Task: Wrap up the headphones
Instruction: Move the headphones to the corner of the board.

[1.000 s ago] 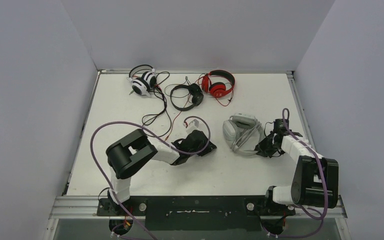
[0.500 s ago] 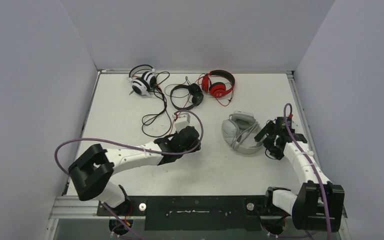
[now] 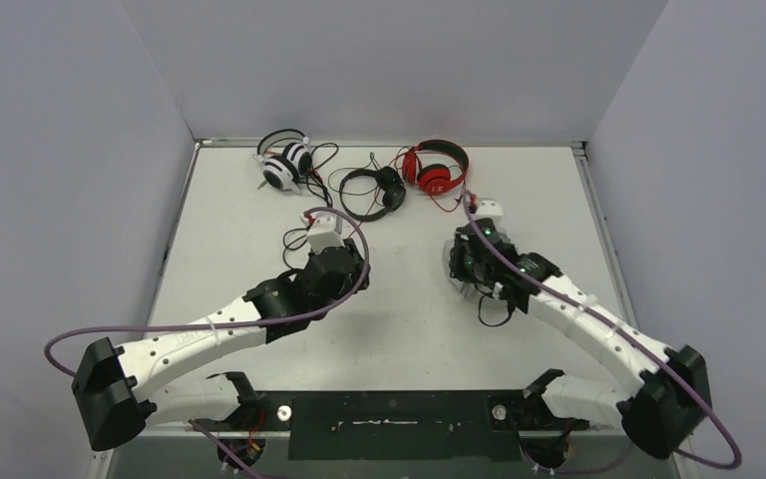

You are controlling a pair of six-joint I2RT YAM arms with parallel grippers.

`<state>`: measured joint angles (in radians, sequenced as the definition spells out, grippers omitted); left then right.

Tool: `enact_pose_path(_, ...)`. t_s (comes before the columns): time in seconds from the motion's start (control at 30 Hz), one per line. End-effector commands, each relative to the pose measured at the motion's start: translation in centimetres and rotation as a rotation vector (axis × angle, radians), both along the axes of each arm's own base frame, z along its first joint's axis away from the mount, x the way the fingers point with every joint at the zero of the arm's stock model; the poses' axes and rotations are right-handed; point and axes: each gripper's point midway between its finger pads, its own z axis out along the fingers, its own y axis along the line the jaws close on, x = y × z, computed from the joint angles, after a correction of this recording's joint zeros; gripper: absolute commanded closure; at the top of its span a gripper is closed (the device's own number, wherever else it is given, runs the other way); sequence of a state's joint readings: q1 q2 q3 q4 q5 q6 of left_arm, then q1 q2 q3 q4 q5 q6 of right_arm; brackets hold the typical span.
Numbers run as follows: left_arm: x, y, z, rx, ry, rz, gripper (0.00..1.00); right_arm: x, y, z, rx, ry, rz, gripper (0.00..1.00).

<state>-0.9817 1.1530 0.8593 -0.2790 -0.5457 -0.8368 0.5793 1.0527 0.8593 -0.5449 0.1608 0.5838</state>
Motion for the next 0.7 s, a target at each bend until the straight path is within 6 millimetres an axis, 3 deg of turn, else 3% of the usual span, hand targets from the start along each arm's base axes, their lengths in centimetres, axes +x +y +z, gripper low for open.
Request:
enact_pose_path(0.0,0.1,3.0,0.3,0.053,-0.025,0.054,0.67,1.9,5.7,-1.8,-0.078,0.017,0.135,0.92)
enact_pose_path(0.03,0.1,3.2,0.3,0.053,-0.021,0.055,0.67,2.3,6.4,-2.4,-0.098,0.034,0.135,0.98)
enact_pose_path(0.13,-0.1,3.2,0.8,0.039,-0.017,0.046,0.67,3.7,7.4,-4.3,-0.138,0.079,0.110,1.00)
enact_pose_path(0.3,-0.1,3.2,0.9,0.048,-0.014,0.039,0.67,5.4,6.5,-7.6,-0.185,0.152,0.038,1.00)
enact_pose_path(0.47,0.0,2.8,0.5,0.051,-0.006,0.027,0.67,5.7,2.3,-9.9,-0.155,0.235,-0.073,1.00)
enact_pose_path(0.67,0.3,1.7,0.6,0.033,-0.002,0.007,0.67,3.4,-5.0,-11.2,-0.103,0.307,-0.251,1.00)
